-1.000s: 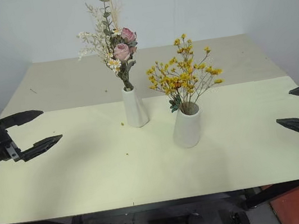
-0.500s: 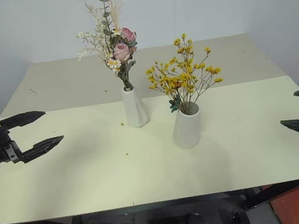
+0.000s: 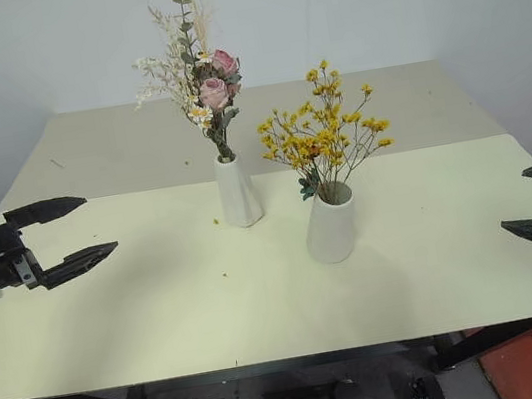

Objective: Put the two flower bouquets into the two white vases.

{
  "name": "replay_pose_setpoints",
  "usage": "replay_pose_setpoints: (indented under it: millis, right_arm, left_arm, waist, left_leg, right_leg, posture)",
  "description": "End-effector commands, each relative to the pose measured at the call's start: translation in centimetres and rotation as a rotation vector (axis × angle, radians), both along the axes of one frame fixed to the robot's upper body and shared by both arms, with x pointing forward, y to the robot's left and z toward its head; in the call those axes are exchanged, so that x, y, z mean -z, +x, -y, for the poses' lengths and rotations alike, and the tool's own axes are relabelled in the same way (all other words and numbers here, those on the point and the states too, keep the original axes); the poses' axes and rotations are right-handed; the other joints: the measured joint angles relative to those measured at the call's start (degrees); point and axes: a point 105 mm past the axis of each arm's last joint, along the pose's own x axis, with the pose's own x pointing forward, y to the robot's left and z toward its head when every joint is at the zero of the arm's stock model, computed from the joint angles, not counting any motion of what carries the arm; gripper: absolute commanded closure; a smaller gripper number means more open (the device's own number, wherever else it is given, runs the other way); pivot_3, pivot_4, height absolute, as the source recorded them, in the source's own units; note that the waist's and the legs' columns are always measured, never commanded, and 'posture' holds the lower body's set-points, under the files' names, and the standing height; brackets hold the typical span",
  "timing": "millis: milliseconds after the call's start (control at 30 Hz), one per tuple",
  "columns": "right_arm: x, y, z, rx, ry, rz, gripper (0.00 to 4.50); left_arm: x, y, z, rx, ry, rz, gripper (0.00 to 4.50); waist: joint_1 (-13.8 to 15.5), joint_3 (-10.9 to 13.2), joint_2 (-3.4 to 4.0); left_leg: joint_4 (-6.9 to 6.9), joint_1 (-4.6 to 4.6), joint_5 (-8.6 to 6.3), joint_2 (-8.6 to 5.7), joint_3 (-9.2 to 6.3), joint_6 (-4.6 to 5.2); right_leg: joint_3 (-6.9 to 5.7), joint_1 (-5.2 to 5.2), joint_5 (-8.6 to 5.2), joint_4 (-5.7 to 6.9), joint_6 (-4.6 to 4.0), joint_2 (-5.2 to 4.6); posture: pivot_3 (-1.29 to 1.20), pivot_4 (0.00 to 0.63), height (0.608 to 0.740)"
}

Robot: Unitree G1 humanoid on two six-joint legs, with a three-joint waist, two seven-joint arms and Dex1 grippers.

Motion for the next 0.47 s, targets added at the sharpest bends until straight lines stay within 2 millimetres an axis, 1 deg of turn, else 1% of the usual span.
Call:
replay_pose_setpoints:
  millis: [33,467]
  right_arm:
    - [-1.04,-0.29,-0.03,-0.008,0.001,0.040,0.06]
    - [-0.66,0.23,0.01,-0.019,-0.021,0.047,0.06]
  left_arm:
    - [-1.00,-0.57,0.33,0.020,0.030,0.050,0.00]
    - [-0.68,-0.43,-0.05,0.000,0.029,0.065,0.00]
  waist:
    - [0.01,0.00,0.00]
    - [0.02,0.00,0.00]
  left_leg:
    - [0.00,0.00,0.00,0.00,0.00,0.00]
    - [0.00,0.01,0.00,0.00,0.00,0.00]
  right_leg:
    - [0.00,0.00,0.00,0.00,0.00,0.00]
    - [0.00,0.00,-0.01,0.01,-0.01,0.00]
  posture:
    - [0.00,0.150,0.740]
    - [0.00,0.150,0.740]
